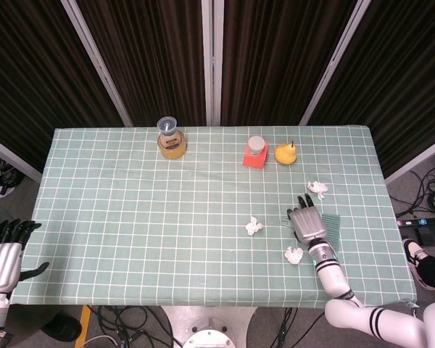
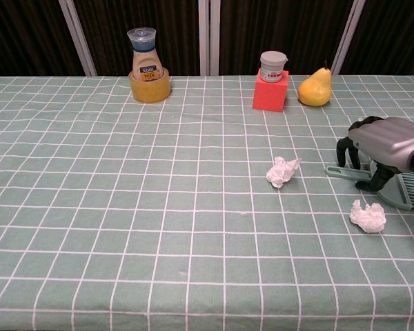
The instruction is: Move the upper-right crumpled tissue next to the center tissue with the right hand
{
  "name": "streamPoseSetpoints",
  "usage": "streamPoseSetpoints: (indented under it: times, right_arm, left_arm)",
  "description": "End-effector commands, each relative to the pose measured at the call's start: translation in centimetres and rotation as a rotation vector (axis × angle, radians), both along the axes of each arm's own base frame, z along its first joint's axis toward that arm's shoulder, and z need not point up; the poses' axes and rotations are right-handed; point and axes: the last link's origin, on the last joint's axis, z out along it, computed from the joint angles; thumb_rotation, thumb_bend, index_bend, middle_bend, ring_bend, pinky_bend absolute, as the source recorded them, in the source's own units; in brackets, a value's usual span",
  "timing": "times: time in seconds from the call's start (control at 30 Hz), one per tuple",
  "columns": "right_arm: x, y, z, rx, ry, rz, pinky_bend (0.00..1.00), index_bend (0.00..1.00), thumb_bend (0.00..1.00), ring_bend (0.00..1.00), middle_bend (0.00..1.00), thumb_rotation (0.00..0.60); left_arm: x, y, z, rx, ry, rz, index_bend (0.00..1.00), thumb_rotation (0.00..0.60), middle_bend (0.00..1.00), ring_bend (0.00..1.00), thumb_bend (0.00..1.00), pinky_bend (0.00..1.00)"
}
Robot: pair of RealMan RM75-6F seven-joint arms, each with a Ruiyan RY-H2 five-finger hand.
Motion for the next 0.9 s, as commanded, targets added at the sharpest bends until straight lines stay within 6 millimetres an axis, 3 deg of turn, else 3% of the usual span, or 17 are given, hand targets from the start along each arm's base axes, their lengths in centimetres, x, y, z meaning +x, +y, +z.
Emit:
streamPoseSetpoints:
  times: [0.03,0.37,0.53,0.63,0.9]
  right_arm:
    - [-0.1,0.0,-0.2,0.007,0.008,-0.001,0.00,0.39,0.23,0.08,0.45,0.600]
    - [0.0,-0.1,-0.4,0.020,0.013,0.010,0.00,0.50,0.33,0.14,0.53,0.600]
    - [-0.1,-0.1,0.6,0.008,-0.016,0.021,0.00,0.57,0.38,0.17,0.56,0.600]
    - [-0.1,-0.3,2.4,-0.011,-0.063,0.025,0.00,0.57,0.42,0.17,0.56,0.600]
    - [-0.5,-1.8,9.8,-0.126,-0.198,0.043,0.05,0.58,0.47,0.22,0.58,0.600]
  left_arm:
    - [0.0,0.0,0.0,-0.001,0.000,0.002,0.20,0.600,0.17,0.11,0.01,0.08]
    - [-0.1,-0.1,0.0,-0.002,-0.001,0.010,0.20,0.600,0.17,0.11,0.01,0.08]
    - [0.0,-0.1,0.0,0.000,-0.002,0.008,0.20,0.600,0.17,0.11,0.01,0.08]
    - [0.1,-0.1,0.1,0.002,-0.001,0.004,0.20,0.600,0.17,0.11,0.01,0.08]
    - [0.4,-0.3,0.6,0.010,0.004,0.003,0.20,0.600,0.17,0.11,0.01,0.08]
